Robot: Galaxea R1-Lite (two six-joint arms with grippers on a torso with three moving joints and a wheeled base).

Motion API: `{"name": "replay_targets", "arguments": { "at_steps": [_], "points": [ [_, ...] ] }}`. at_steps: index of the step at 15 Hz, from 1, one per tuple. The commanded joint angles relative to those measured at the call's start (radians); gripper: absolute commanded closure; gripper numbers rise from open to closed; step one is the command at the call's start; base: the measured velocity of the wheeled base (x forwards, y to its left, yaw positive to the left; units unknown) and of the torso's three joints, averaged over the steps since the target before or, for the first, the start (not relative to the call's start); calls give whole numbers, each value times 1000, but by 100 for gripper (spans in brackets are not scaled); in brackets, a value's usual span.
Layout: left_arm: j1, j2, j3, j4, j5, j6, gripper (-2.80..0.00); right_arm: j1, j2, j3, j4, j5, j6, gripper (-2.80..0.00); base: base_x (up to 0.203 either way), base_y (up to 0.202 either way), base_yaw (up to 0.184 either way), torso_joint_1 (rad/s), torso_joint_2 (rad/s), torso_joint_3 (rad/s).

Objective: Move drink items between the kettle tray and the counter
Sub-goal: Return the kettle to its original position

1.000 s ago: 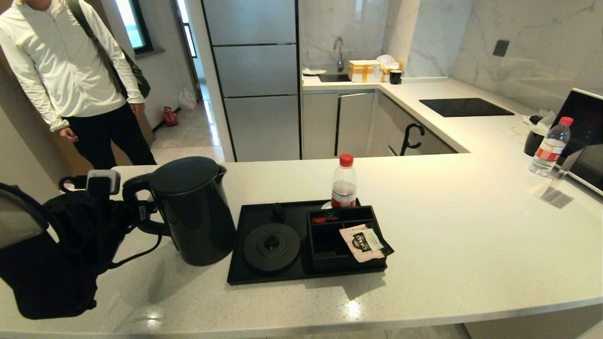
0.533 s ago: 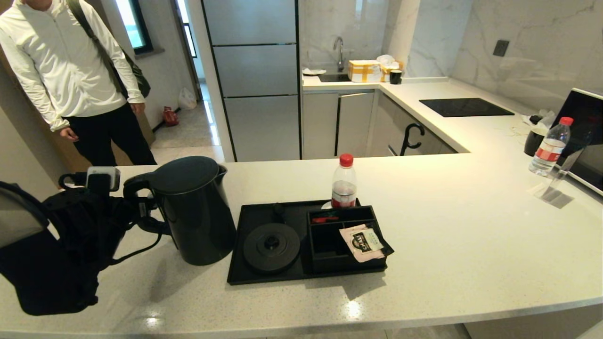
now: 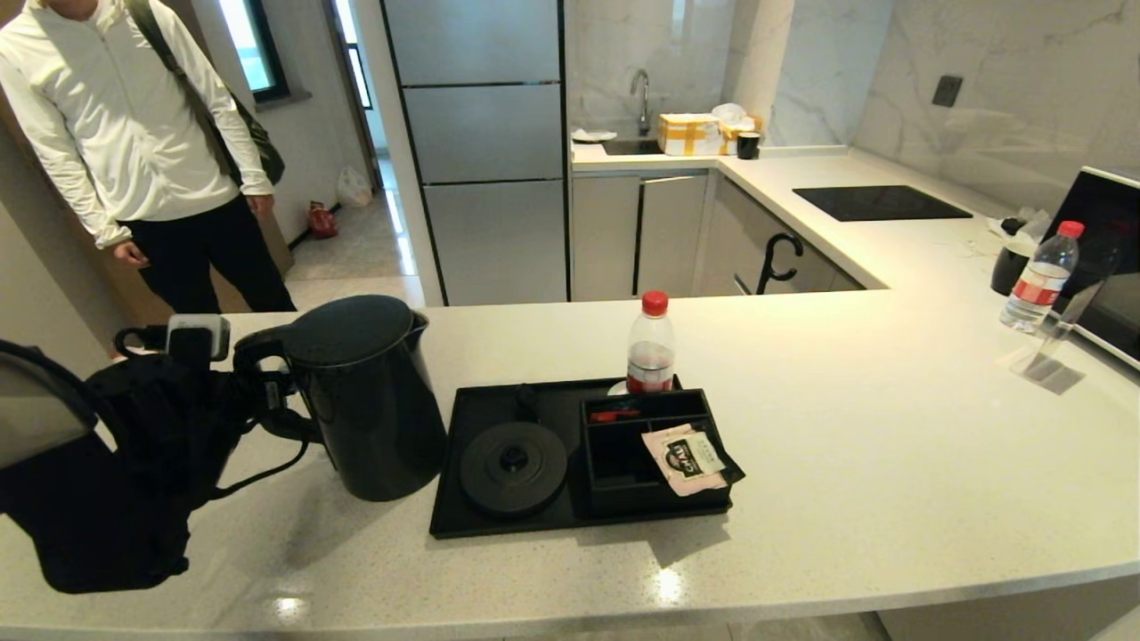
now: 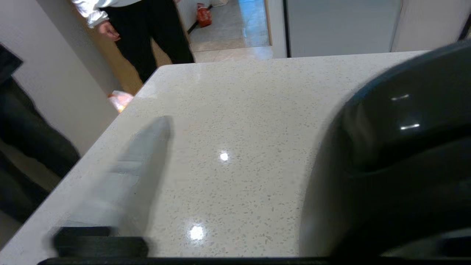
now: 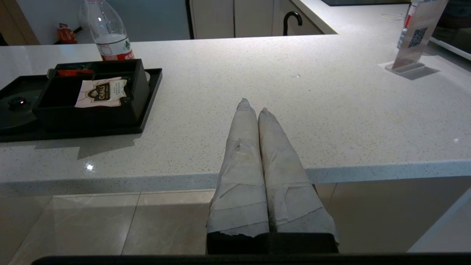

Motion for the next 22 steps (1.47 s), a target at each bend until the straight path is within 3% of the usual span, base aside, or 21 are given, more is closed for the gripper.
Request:
{"name": "replay_targets", "arguments": {
  "at_steps": [1, 12, 18, 22],
  "points": [
    [1, 5, 0, -9, 1, 1, 0, 1, 1, 31, -1, 0, 0, 0, 0, 0, 0, 0, 0, 0],
    [-43, -11, 12, -9, 16, -4, 0, 1, 1, 31, -1, 0, 0, 0, 0, 0, 0, 0, 0, 0],
    [-106, -96, -37, -8, 100, -72, 0, 1, 1, 31, -1, 0, 0, 0, 0, 0, 0, 0, 0, 0],
    [-108, -120, -63, 3, 139, -75, 0, 1, 1, 31, -1, 0, 0, 0, 0, 0, 0, 0, 0, 0]
  ]
}}
